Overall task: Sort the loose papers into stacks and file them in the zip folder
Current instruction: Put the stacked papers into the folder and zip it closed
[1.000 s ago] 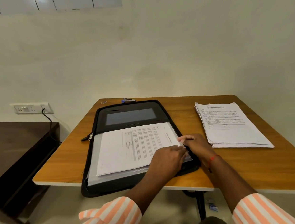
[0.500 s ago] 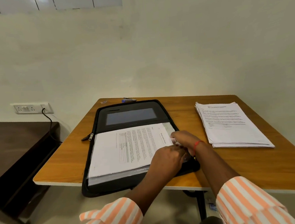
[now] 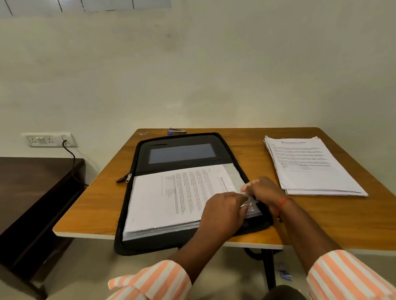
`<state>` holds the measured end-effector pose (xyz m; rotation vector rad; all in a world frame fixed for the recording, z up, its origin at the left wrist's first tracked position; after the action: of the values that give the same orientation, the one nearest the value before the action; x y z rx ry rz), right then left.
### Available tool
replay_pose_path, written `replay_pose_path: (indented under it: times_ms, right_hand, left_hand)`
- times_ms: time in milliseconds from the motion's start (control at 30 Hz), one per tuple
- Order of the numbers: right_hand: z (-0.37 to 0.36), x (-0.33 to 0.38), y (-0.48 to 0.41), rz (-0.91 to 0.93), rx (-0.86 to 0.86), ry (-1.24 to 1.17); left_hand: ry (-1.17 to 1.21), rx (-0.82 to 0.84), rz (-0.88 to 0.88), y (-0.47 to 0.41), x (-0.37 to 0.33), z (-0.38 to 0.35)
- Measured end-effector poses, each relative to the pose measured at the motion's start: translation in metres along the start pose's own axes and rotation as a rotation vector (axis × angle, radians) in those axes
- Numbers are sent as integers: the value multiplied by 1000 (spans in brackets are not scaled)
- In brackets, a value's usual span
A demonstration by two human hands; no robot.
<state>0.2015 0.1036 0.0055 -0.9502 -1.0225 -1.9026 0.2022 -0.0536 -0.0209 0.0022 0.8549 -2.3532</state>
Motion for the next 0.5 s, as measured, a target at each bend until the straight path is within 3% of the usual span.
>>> replay_pose_path:
  times_ms: [167,267,333,400,500]
  right_hand:
    - [23,-11,11,58,81,123]
    - [31,-17,10,327,-71,241]
    - [30,-22,9,511,-37,310]
    - [23,-26,3,561,37,339]
    - [7,-20,-8,629,-60,304]
  left_hand:
    - [100,16,10,14,-11,3]
    - [139,4,86,6,-12,15]
    - [83,-69,81,-6,-11,24]
    - [-4,-114,19,-21,-9,32]
    - [-180,-125,-102,-39,-8,35]
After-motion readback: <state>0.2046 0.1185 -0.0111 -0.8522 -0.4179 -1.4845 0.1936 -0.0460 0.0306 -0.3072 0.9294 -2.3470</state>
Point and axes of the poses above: each hand's wrist, its own y-axis away from the middle knuckle, its own z-axis out of the back of the hand, x = y × z, the point moved 1 cm from there along -y, towards the middle knuckle, and after that the axes turned 1 degree about -z, right-handed, at the moved point
